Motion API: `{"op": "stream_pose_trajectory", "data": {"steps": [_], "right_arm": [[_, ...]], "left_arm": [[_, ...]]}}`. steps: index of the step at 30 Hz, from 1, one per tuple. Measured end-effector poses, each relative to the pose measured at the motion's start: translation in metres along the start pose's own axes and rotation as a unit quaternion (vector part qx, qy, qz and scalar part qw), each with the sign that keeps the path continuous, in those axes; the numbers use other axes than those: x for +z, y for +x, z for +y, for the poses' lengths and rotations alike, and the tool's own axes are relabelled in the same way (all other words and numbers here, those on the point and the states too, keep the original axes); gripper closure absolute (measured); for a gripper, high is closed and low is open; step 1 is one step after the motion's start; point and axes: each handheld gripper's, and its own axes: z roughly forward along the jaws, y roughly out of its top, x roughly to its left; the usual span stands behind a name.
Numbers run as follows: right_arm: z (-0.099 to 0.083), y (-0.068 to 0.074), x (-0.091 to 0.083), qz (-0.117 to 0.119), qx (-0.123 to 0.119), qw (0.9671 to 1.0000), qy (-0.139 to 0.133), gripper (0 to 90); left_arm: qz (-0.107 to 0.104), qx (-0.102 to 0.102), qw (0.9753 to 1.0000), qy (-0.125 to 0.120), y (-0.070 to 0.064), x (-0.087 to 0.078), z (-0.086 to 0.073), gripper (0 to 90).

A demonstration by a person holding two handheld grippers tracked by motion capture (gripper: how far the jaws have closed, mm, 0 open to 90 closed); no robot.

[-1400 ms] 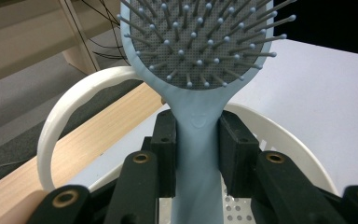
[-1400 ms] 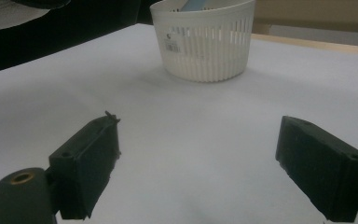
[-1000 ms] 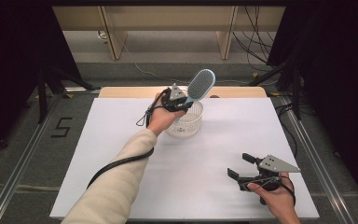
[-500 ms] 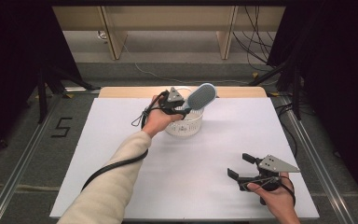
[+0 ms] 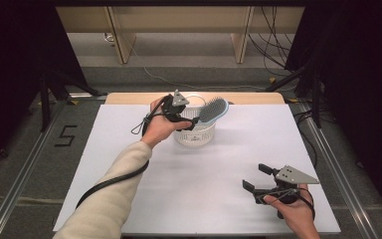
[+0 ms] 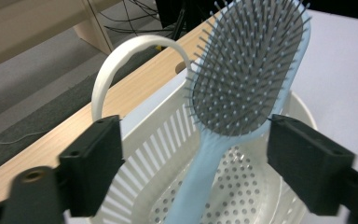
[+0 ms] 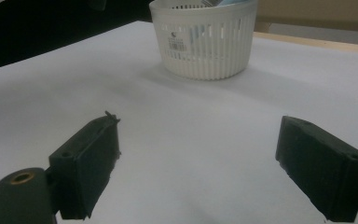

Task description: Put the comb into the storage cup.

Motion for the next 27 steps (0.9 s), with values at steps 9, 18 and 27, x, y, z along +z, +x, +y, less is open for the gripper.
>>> {"op": "stream_pose_trajectory", "data": {"steps": [9, 18, 27], "right_arm": [[0.000, 0.000, 0.000, -0.002, 0.001, 1.0000, 0.001, 14.3], [0.000, 0.000, 0.001, -0.004, 0.000, 1.0000, 0.001, 14.3], [-0.001, 0.000, 0.002, -0.006, 0.001, 1.0000, 0.005, 14.3]], "left_arm": [[0.005, -0.026, 0.9996, 0.000, 0.003, -0.012, -0.015, 0.6], [0.001, -0.033, 0.9994, -0.005, 0.005, -0.032, -0.031, 0.0], [-0.017, -0.038, 0.9991, -0.007, 0.001, -0.050, -0.056, 0.0]]}}
